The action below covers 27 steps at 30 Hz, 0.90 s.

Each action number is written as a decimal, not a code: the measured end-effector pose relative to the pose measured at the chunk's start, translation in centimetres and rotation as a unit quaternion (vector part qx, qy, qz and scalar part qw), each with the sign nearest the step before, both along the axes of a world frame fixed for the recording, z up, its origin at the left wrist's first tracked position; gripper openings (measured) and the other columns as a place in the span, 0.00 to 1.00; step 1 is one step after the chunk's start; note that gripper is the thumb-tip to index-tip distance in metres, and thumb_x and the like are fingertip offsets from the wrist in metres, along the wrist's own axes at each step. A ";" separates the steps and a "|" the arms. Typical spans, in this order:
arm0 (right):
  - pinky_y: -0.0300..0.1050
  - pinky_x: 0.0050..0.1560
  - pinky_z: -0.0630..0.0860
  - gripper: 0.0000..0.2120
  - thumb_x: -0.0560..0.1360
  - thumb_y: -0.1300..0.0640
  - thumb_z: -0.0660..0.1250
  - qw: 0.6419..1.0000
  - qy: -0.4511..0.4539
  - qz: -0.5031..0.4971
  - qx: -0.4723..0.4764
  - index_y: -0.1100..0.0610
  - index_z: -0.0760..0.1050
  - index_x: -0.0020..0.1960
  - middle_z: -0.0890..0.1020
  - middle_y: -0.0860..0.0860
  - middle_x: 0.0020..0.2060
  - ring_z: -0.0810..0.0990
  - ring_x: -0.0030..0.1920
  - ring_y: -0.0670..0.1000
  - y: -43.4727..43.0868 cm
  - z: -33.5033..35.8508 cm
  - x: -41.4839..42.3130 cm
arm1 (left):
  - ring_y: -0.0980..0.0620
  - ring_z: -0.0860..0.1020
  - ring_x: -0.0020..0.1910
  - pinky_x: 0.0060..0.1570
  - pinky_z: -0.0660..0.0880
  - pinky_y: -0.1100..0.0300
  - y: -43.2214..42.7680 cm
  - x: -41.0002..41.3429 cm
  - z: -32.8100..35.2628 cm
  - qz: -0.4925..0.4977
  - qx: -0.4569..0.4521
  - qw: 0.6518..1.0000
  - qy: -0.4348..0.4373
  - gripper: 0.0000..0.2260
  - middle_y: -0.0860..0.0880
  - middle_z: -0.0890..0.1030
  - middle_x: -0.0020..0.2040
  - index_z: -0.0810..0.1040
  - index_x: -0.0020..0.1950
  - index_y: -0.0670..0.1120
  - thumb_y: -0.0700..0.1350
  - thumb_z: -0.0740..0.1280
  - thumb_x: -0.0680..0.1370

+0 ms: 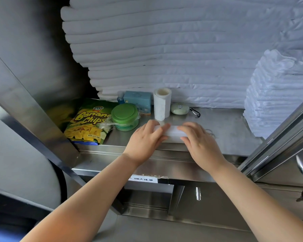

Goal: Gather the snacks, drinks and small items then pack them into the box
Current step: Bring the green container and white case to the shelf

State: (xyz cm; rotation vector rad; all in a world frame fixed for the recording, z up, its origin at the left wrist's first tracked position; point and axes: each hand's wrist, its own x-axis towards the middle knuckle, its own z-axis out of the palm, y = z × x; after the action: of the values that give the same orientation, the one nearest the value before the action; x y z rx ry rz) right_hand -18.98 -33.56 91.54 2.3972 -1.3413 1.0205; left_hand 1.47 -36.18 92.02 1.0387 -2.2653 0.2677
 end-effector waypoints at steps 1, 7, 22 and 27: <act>0.51 0.46 0.77 0.15 0.74 0.64 0.67 1.000 -0.002 -0.004 -0.013 0.60 0.72 0.60 0.78 0.59 0.53 0.79 0.50 0.60 -0.1 -0.1 0.0 | 0.41 0.78 0.38 0.36 0.76 0.53 -0.1 -0.1 0.0 0.010 0.003 1.000 0.011 0.15 0.40 0.77 0.49 0.68 0.65 0.49 0.49 0.60 0.79; 0.48 0.62 0.72 0.23 0.72 0.65 0.71 1.000 0.004 0.009 0.010 0.64 0.72 0.66 0.75 0.58 0.62 0.73 0.63 0.56 -0.6 -1.0 -0.7 | 0.43 0.78 0.50 0.52 0.74 0.51 -0.2 -0.9 -0.6 0.059 -0.043 0.997 -0.027 0.18 0.43 0.78 0.56 0.74 0.66 0.40 0.46 0.61 0.79; 0.49 0.60 0.71 0.40 0.64 0.51 0.78 0.983 -0.013 -0.018 0.182 0.58 0.66 0.71 0.71 0.54 0.65 0.71 0.64 0.56 -2.7 0.0 -0.3 | 0.43 0.76 0.54 0.59 0.72 0.51 -1.0 -1.3 -0.4 0.125 0.030 0.984 -0.124 0.41 0.42 0.77 0.55 0.70 0.68 0.39 0.68 0.66 0.67; 0.52 0.63 0.69 0.37 0.71 0.44 0.71 0.975 0.020 -0.019 0.220 0.57 0.62 0.74 0.68 0.52 0.68 0.68 0.66 0.54 -3.0 -0.5 -0.2 | 0.44 0.68 0.63 0.66 0.60 0.54 -1.8 -0.9 -0.4 0.114 0.117 0.972 -0.166 0.40 0.44 0.72 0.63 0.61 0.74 0.43 0.68 0.58 0.72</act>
State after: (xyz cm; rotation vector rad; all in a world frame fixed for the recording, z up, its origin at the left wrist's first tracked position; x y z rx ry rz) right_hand -19.21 -36.55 91.00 2.6646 -1.7429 0.7158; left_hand 0.53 -37.97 91.59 1.4763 -2.5189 0.2925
